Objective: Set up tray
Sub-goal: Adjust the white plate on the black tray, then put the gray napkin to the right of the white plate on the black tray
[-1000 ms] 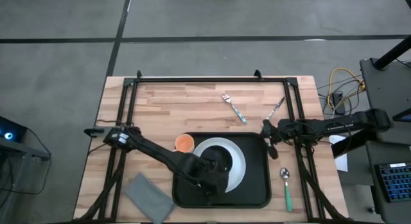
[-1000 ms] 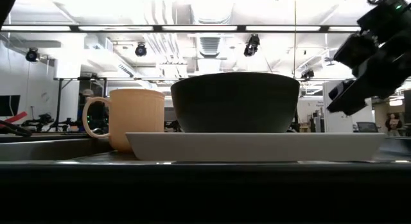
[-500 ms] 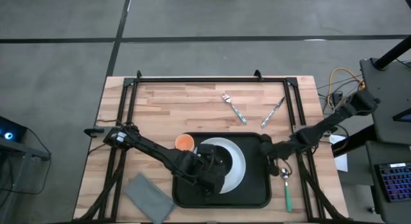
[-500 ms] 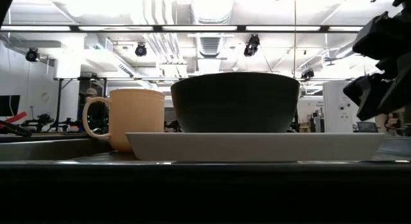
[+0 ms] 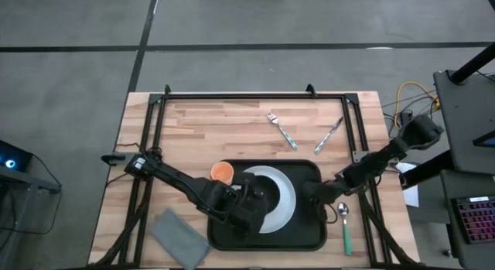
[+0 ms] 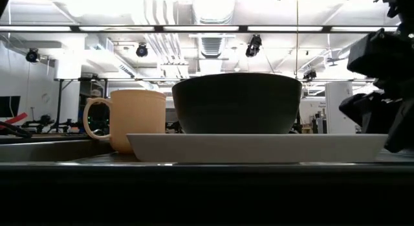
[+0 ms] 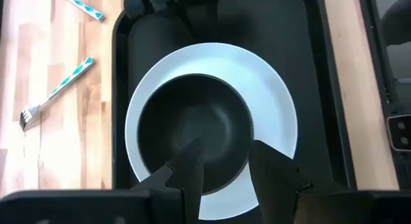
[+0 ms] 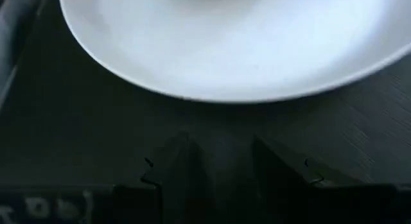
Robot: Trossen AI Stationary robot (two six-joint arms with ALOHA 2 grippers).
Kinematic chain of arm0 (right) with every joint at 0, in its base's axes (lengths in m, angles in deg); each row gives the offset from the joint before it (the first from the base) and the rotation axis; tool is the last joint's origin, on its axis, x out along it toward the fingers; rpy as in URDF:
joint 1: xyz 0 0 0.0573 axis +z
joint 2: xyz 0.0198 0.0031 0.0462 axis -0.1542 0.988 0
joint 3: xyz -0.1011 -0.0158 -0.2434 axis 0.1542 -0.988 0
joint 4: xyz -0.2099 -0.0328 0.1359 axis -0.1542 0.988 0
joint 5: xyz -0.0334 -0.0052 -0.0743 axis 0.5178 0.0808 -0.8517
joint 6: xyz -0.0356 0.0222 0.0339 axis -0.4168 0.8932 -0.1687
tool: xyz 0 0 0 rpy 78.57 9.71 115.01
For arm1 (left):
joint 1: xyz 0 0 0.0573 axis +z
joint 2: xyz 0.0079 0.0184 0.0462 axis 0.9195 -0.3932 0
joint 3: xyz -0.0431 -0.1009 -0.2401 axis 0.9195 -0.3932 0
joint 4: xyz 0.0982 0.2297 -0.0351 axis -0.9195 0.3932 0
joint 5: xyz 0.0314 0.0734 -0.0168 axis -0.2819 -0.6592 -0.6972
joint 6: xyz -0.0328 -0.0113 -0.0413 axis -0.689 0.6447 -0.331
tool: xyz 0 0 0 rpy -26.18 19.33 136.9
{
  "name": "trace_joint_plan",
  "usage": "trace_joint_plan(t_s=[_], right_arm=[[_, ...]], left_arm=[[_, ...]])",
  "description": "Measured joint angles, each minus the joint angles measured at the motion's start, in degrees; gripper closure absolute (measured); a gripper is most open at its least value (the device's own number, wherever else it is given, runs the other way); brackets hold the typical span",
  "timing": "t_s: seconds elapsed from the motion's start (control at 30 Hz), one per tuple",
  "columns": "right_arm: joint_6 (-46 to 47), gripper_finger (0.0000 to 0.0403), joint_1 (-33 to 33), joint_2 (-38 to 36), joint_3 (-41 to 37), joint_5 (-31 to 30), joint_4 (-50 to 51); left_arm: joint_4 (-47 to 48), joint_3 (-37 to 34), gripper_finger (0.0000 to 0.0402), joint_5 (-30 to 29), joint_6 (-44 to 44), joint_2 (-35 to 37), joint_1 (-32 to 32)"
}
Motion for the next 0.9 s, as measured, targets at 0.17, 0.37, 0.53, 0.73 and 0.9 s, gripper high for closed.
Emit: trace_joint_plan(t_s=[0.17,0.37,0.53,0.73,0.9], right_arm=[[-0.6,0.0239,0.0,3.8,1.1,0.5,-3.9],[-3.3,0.0239,-0.3,5.2,4.0,0.5,-4.0],[-4.8,0.0239,-1.8,5.0,4.6,0.4,-3.9],[-4.6,0.0239,-1.8,1.5,4.5,3.3,1.3],[-3.0,0.0239,-1.8,-5.3,4.4,4.2,13.4]], left_arm=[[0.0,-0.1,0.0297,0.0,-0.2,0.1,-0.3],[0.0,-0.1,0.0297,0.0,-0.7,0.2,-0.4],[0.0,-0.5,0.0297,-0.9,-2.7,0.2,-0.9],[3.3,-1.1,0.0297,-1.1,-11.2,0.3,-3.0],[11.0,-1.1,0.0297,-3.2,-30.4,0.4,-7.0]])
